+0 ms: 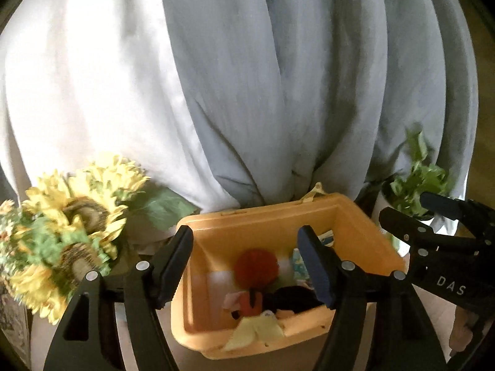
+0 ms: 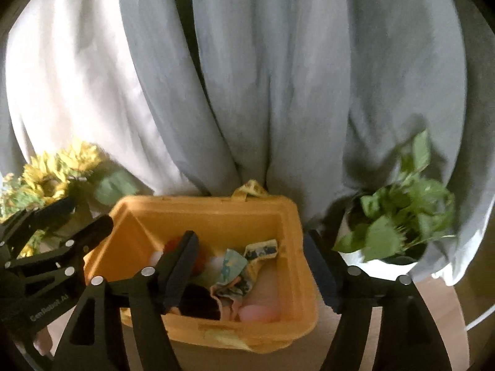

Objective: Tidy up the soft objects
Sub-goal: 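Open both tools to release the ball and sponge into the crate, then withdraw, then move both tools back toward the tissue pack and green frog toy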

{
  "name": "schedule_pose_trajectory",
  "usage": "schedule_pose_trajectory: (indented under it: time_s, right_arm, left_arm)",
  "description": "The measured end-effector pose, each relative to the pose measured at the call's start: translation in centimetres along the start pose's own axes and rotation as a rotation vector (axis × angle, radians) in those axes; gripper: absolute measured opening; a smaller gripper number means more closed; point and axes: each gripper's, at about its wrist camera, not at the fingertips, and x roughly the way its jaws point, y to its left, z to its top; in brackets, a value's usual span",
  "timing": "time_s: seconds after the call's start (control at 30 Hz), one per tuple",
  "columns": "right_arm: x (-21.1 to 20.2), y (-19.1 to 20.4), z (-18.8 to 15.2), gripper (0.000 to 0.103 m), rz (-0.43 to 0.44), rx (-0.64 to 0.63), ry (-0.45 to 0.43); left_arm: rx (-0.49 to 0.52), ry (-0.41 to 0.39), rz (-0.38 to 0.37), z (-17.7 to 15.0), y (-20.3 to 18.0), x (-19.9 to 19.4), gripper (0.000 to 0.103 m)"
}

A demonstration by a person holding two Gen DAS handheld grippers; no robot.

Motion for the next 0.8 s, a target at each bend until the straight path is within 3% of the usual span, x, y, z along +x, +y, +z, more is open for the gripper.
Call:
schedule_pose_trajectory:
  time_s: [0.3, 0.8]
  right_arm:
    - [-6.6, 0.1, -1.3, 0.077, 0.003, 0.018, -0.079]
    - [-13.5, -0.3, -7.4, 0.077, 0.036, 0.056, -0.084]
  left_arm:
    - [-0.013, -0.055, 0.006, -1.5, -0.4, -6.2, 0.072]
    - [-0.050, -0.065, 0.042, -7.4, -2.0, -14.6, 0.076]
